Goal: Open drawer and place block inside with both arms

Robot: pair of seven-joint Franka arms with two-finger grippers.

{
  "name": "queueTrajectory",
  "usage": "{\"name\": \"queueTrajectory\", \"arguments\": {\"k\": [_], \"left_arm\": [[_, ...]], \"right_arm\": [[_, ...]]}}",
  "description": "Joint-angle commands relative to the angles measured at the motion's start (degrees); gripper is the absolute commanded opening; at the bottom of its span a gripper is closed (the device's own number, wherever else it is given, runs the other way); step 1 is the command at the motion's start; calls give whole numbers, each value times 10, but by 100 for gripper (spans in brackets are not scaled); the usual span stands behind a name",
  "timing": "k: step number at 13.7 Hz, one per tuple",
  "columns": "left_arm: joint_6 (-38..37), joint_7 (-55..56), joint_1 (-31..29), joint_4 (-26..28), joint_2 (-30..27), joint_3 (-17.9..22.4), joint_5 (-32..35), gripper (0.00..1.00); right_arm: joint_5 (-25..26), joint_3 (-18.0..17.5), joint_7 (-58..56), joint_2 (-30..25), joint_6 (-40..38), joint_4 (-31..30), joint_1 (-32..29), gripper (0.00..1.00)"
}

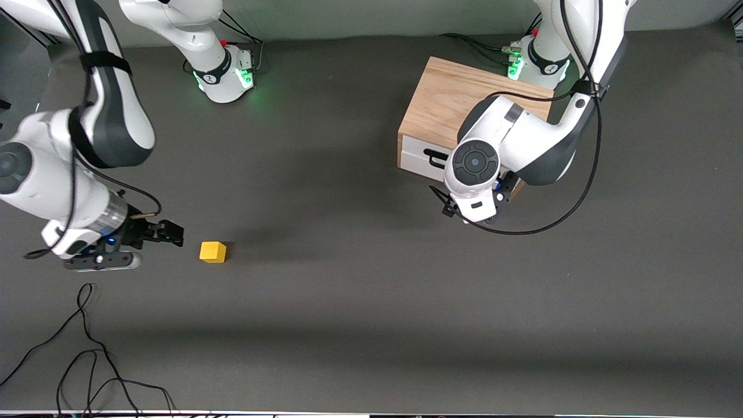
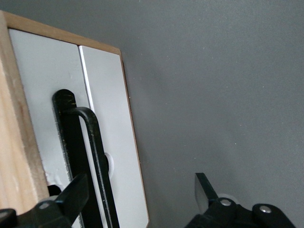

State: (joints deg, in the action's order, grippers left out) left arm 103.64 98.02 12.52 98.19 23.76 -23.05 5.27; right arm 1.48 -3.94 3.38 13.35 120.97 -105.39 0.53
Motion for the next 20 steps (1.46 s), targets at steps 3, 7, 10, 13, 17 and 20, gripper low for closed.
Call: {"name": "queueTrajectory", "arguments": {"k": [3, 7, 10, 13, 17, 20], "left_arm": [[29, 5, 13, 44, -7, 3, 7, 100], [48, 6, 19, 62, -5, 3, 7, 100], [49, 6, 25, 65, 8, 3, 7, 100], [54, 6, 24, 64, 13, 4, 8, 100], [75, 5, 23, 55, 22, 4, 23, 100], [99, 3, 22, 50, 30, 5, 25, 100]], "right_arm": [[11, 3, -7, 33, 44, -22, -2, 100], [12, 3, -5, 63, 70, -22, -4, 100], [12, 7, -5, 76, 80, -24, -3, 100], [12, 7, -3, 83, 81, -28, 1, 100], [12, 7, 2, 80, 133, -70, 1, 100], [12, 7, 4, 81, 140, -79, 1, 100]]}}
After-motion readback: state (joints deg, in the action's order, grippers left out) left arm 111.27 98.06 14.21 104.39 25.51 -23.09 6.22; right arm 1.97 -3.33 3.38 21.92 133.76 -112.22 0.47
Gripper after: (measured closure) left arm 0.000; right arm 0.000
